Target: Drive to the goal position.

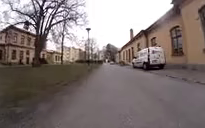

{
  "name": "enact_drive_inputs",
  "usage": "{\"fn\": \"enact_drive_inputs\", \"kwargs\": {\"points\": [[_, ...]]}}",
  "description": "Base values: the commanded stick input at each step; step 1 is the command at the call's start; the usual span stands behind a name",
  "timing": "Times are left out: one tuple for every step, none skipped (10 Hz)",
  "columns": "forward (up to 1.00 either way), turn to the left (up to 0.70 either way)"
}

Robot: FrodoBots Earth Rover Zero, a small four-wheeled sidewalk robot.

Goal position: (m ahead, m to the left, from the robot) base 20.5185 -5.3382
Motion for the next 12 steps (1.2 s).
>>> {"fn": "enact_drive_inputs", "kwargs": {"points": [[1.00,0.00],[1.00,0.00],[1.00,0.00],[1.00,0.00],[1.00,0.00],[1.00,0.00],[1.00,0.00],[1.00,0.00],[1.00,0.00],[1.00,0.00],[1.00,0.00],[1.00,0.00]]}}
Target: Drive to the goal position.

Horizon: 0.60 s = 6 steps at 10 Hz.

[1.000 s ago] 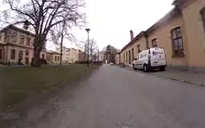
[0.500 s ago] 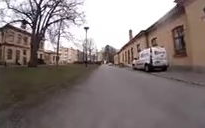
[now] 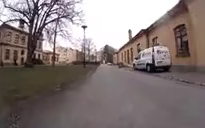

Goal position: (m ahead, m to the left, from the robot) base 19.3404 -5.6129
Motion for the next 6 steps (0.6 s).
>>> {"fn": "enact_drive_inputs", "kwargs": {"points": [[1.00,0.00],[1.00,0.00],[1.00,0.00],[1.00,0.00],[1.00,0.00],[1.00,0.00]]}}
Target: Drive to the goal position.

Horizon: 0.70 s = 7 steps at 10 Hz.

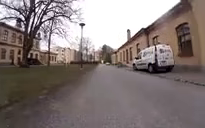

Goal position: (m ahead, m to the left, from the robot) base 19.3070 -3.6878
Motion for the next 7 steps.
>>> {"fn": "enact_drive_inputs", "kwargs": {"points": [[1.00,0.00],[1.00,0.00],[1.00,0.00],[1.00,0.00],[1.00,0.00],[1.00,0.00],[1.00,0.00]]}}
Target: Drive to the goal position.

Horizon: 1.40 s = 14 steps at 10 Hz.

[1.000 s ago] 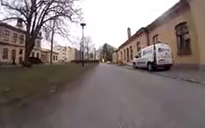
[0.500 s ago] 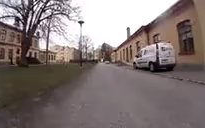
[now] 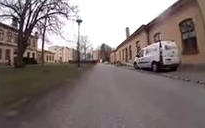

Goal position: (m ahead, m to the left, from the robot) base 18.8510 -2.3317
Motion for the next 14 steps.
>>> {"fn": "enact_drive_inputs", "kwargs": {"points": [[1.00,0.00],[1.00,0.00],[1.00,0.00],[1.00,0.00],[1.00,0.00],[1.00,0.00],[1.00,0.00],[1.00,0.00],[1.00,0.00],[1.00,0.00],[1.00,0.00],[1.00,0.00],[1.00,0.00],[1.00,0.00]]}}
